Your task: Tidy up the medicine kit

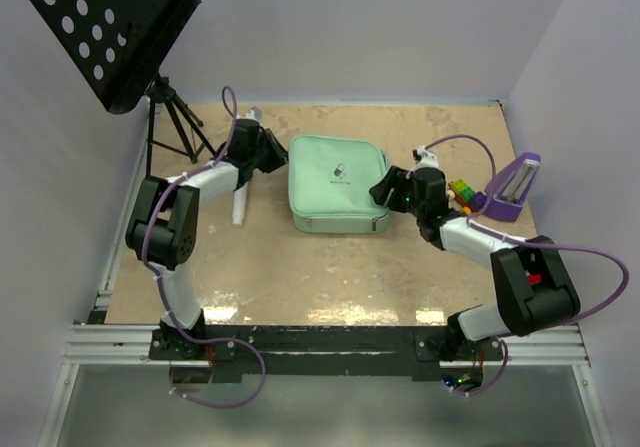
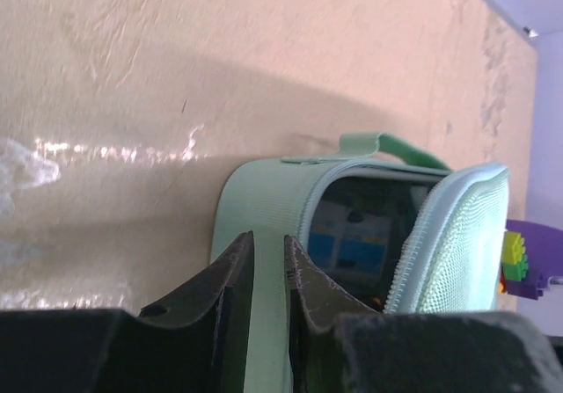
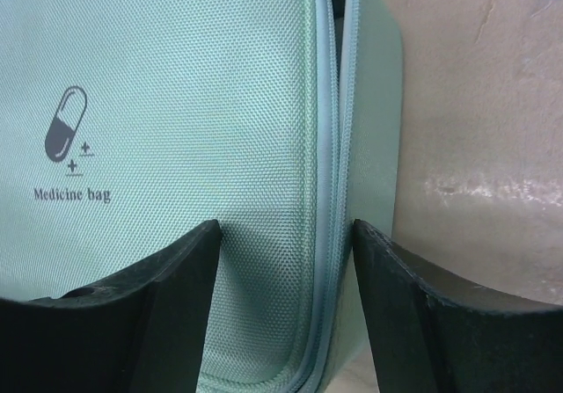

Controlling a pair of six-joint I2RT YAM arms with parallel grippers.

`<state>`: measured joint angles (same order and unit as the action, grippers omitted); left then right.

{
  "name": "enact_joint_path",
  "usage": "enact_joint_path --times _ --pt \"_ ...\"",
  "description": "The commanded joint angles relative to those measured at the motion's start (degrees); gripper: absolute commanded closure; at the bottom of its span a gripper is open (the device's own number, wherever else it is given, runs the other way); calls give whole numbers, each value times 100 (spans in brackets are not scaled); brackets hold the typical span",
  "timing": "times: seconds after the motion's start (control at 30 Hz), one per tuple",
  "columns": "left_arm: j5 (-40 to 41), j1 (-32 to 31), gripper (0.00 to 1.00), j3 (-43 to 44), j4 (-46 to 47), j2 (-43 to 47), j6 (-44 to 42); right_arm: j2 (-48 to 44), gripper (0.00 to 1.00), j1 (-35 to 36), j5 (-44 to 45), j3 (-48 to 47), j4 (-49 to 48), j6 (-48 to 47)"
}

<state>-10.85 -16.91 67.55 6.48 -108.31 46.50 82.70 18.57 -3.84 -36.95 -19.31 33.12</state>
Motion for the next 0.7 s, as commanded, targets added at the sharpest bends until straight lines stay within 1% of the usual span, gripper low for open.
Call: enact_joint_path --times 0.0,0.07,0.1,0.2,0.27,0.3,0.37,0.47,0.5,0.57,0.67 --pt "-374 91 74 645 302 -15 35 -52 35 436 -706 214 6 291" --pt "-260 170 72 750 161 64 -53 -104 34 525 -654 215 59 317" --pt "-190 205 69 786 30 126 -123 -139 33 525 -593 206 102 335" --pt "222 284 57 953 -497 301 -404 -472 30 525 -207 153 401 274" --pt "504 319 45 971 -639 451 -545 -710 27 525 31 101 682 195" --pt "618 337 40 971 -935 538 -606 -824 27 525 154 65 796 151" --pt "829 346 33 953 -1087 670 -712 -1087 25 525 287 21 999 72" --pt "1024 355 30 875 -1289 890 -739 -1422 26 656 339 -58 1262 -130" --pt "971 346 30 778 -1255 1013 -730 -1501 26 831 366 -128 1428 -209" --pt "822 346 30 463 -1115 1329 -617 -1590 28 1340 891 -321 1798 -289" --pt "550 267 30 -240 -746 1961 -353 -1712 30 1860 1296 -410 2264 -158"
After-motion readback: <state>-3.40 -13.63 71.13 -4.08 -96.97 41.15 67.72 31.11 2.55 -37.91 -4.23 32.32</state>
